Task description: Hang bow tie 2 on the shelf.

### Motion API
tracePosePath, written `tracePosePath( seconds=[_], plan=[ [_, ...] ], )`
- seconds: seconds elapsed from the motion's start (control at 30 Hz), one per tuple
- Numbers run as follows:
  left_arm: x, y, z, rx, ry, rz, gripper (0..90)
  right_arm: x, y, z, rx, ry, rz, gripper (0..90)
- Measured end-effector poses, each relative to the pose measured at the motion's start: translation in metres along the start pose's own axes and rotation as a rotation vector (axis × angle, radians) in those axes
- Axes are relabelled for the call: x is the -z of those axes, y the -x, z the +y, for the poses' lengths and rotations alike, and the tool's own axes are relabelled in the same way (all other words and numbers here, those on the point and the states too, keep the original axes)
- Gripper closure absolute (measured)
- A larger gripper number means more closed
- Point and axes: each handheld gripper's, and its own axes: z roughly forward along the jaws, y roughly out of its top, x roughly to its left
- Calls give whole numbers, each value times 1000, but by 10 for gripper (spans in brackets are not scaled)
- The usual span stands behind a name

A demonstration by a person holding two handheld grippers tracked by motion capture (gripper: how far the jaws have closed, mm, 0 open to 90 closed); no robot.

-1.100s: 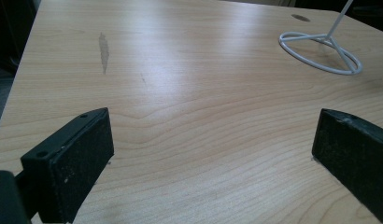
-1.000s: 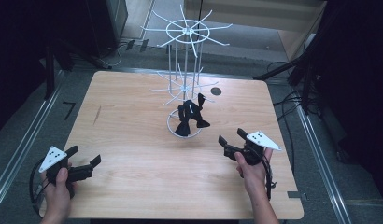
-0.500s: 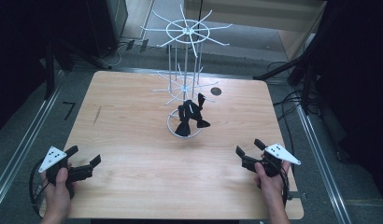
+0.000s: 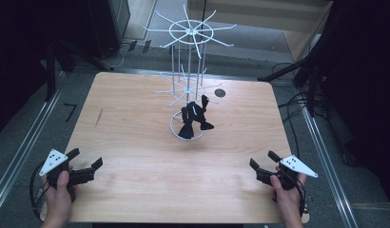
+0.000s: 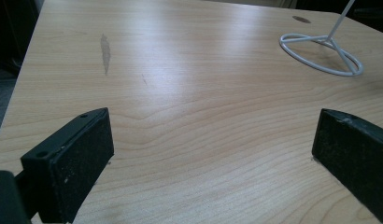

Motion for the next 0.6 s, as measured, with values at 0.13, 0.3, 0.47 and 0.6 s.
tracePosePath(
  seconds=[0.13,0.3,0.47,0.6],
  plan=[
    [0,0,0,0,0,0,0,4,0,-3,4,-9,2,141],
    [0,0,0,-2,1,1,0,11,2,-10,-6,-31,7,139],
    [0,1,0,-4,0,3,0,17,4,-14,-7,-41,3,139],
    [0,1,0,-5,-3,5,0,23,5,-16,-22,-42,-5,140]
  ],
)
